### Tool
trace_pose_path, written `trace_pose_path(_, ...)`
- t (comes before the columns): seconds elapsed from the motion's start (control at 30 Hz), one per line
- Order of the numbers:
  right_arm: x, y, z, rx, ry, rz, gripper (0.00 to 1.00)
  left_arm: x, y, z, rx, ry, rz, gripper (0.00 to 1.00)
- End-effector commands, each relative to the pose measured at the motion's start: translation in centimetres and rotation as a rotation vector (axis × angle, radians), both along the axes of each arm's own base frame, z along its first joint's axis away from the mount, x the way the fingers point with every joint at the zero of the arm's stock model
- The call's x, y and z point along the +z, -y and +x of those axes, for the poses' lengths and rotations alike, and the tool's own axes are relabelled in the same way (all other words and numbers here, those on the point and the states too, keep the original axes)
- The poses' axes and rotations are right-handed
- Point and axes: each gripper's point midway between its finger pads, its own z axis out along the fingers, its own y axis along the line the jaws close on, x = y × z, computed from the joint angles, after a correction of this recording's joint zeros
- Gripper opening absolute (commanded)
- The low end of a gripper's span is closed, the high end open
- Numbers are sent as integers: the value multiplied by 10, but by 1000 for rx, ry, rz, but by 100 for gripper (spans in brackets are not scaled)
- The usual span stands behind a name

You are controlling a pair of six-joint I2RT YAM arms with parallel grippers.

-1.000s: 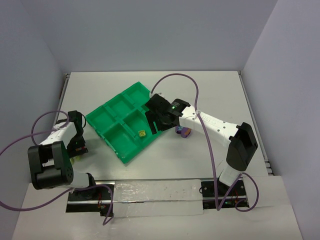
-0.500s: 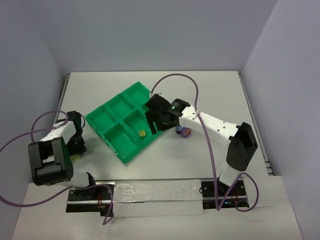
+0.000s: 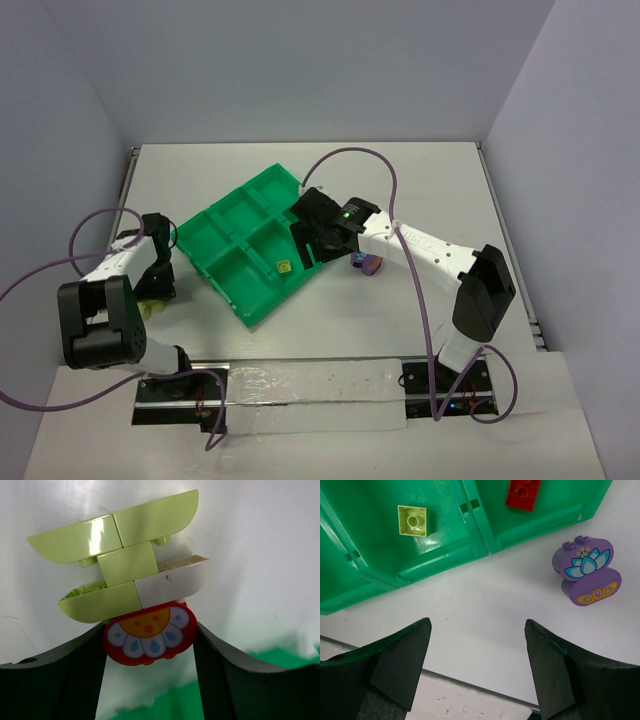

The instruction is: Sort the legos into containers by color

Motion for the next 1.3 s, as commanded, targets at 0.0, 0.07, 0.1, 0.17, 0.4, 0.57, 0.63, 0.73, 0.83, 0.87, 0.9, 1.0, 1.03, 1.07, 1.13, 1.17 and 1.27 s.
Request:
trace_pose_path(0.0,35,-2,13,-51,85,65,83,45,7,27,-176,64,54,11)
trace_pose_path(0.07,45,1,15,-71,120,83,83,60,8,27,-243,78,79,9)
trace_pose_path(0.1,50,3,16,-79,134,89,83,69,9,30,-266,106,88,8)
trace_pose_path(0.17,60,7,17,-89,159,101,83,81,12,36,-335,135,101,6)
trace_pose_path(0.4,99,16,23,-118,255,145,83,155,47,59,-740,284,186,0)
trace_pose_path(0.57,115,22,30,-133,291,168,83,198,104,83,-1226,448,193,0)
trace_pose_path(0.63,119,26,32,-142,302,176,83,207,113,83,-1304,453,218,0)
trace_pose_path(0.73,130,44,37,-183,316,221,83,224,138,82,-1473,491,234,0)
trace_pose_path(0.83,136,56,44,-208,304,291,83,239,169,80,-1638,595,197,0)
trace_pose_path(0.87,141,53,44,-194,293,345,83,241,178,79,-1694,614,189,0)
trace_pose_path(0.9,145,53,46,-193,285,387,83,241,187,77,-1750,628,176,0)
trace_pose_path(1.0,149,52,49,-195,260,467,83,242,208,71,-1858,645,147,0)
trace_pose_path(1.03,150,48,49,-183,249,493,83,242,212,71,-1877,648,144,0)
trace_pose_path(1.07,153,49,54,-197,246,521,83,239,217,71,-1906,650,137,0)
trace_pose_path(1.13,154,36,54,-161,191,596,83,242,234,67,-1989,675,119,0)
trace_pose_path(1.17,155,34,57,-162,194,607,83,242,237,67,-2007,679,115,0)
trace_pose_path(1.27,162,12,55,-95,136,709,83,247,253,62,-2076,708,135,0)
